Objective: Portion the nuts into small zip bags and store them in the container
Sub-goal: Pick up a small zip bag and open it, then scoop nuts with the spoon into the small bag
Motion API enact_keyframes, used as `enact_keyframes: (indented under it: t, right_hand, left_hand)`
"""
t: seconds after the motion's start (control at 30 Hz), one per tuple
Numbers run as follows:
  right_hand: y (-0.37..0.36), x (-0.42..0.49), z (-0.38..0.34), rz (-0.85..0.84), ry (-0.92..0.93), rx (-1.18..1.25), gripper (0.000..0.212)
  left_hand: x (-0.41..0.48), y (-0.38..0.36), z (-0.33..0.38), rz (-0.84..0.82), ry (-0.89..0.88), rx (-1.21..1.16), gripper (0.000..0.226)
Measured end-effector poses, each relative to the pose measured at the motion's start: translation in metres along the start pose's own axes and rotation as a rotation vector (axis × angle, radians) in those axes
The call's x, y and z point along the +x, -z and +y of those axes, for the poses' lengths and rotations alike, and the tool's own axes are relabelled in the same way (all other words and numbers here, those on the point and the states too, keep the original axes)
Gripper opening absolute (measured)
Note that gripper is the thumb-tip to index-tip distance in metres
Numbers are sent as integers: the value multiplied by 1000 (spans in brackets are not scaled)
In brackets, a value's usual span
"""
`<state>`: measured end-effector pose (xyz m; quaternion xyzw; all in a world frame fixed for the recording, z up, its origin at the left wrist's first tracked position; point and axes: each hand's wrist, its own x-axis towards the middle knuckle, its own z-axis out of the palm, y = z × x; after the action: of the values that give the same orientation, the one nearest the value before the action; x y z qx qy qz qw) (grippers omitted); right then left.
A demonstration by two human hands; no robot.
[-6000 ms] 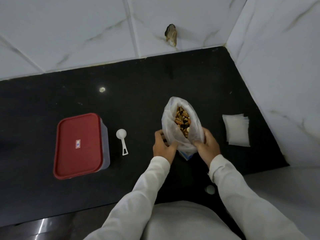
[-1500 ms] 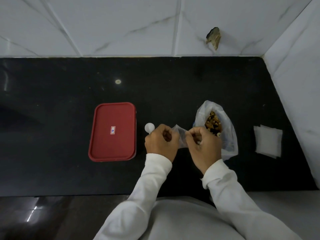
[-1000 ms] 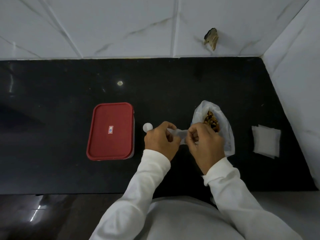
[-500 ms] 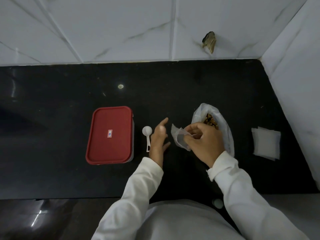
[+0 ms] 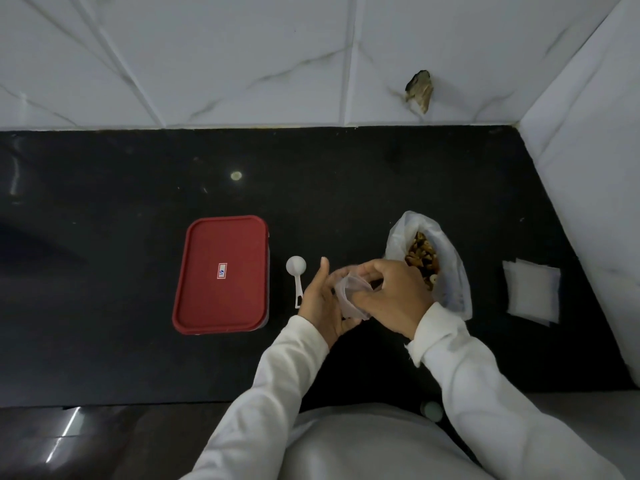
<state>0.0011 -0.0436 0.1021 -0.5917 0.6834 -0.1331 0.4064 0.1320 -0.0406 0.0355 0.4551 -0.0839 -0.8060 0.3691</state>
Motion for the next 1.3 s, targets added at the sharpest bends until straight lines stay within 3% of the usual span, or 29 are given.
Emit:
enact_keyframes:
  t: [0.1, 0.27, 0.37, 0.43, 0.6, 0.7, 0.9, 1.03, 1.13, 1.3]
  right_hand:
    - [-5, 7, -3, -38, 1, -27, 44]
    - [3, 4, -13, -119, 194, -77, 56]
    - [14, 9, -18, 84, 216, 87, 38]
    - [12, 27, -19, 111, 214, 114, 25]
    - [-34, 88, -12, -245, 243, -268, 27]
    - [-67, 106, -10, -309, 297, -375, 38]
    - [-96, 103, 3, -142, 435, -453, 44]
    - [-97, 95, 15, -76, 382, -380, 38]
    - [-92, 90, 23, -61, 348, -346, 35]
    - [-85, 83, 30, 47, 316, -221, 40]
  left_hand:
    - [8, 2, -1, 30, 120, 7, 60]
    - [12, 11, -2, 144, 132, -265, 39]
    - [11, 19, -3, 325, 150, -276, 25]
    - [7, 21, -4, 397, 101, -273, 24]
    - [-5, 35, -8, 426, 207, -387, 24]
    - [-6, 46, -14, 464, 207, -363, 29]
    - [-14, 52, -12, 425, 189, -319, 34]
    - [-13, 49, -11, 446, 202, -337, 34]
    - [-13, 47, -8, 447, 217, -301, 46]
    - [-8, 42, -5, 443, 214, -291, 35]
